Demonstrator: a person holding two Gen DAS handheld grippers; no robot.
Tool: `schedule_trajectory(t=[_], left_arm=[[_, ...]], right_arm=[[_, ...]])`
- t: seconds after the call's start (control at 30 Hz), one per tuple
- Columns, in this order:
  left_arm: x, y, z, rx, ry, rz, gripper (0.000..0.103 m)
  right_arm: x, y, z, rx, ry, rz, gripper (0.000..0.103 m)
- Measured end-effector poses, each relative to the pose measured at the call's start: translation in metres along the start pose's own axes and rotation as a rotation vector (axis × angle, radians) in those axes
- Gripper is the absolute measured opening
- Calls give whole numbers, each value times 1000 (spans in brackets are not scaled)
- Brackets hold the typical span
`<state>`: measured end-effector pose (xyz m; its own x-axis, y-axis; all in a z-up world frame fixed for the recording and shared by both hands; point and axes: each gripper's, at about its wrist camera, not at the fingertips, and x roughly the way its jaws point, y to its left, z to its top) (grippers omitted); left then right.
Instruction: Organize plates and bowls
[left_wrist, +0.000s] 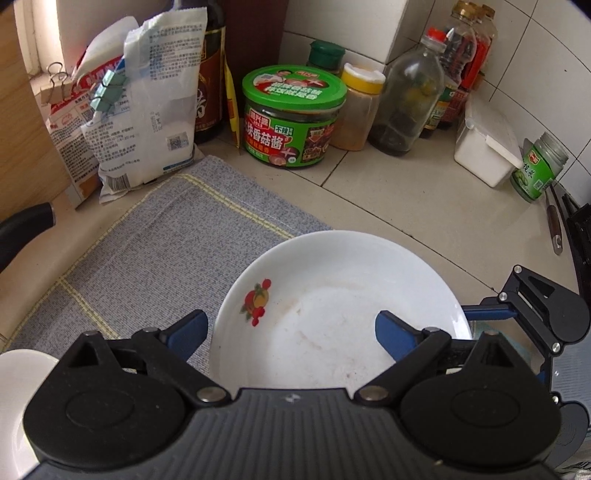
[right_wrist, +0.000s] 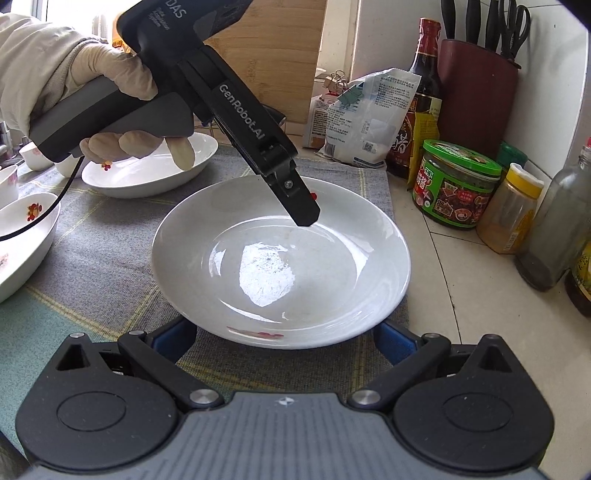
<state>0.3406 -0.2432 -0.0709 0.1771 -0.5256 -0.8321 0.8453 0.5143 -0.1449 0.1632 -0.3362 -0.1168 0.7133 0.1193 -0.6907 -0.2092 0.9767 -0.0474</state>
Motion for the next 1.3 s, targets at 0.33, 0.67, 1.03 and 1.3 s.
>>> schedule_trajectory(t=[0.33,0.67,1.03,1.3], left_arm=[[-97,-43,-34,33,-219,112,100],[-164,-76,-122,-121,-352,278,101],[-195,-75,-230,-287,-377,458,101],[-207,-79,-293,-311,-347,473,101]], right_arm=[[-25,11,0,61,14,-58,103],[-45,39,-4,60,26,-26,103],[-45,82,-1,60,64,-2,103],[-54,120,6,81,85,2,103]])
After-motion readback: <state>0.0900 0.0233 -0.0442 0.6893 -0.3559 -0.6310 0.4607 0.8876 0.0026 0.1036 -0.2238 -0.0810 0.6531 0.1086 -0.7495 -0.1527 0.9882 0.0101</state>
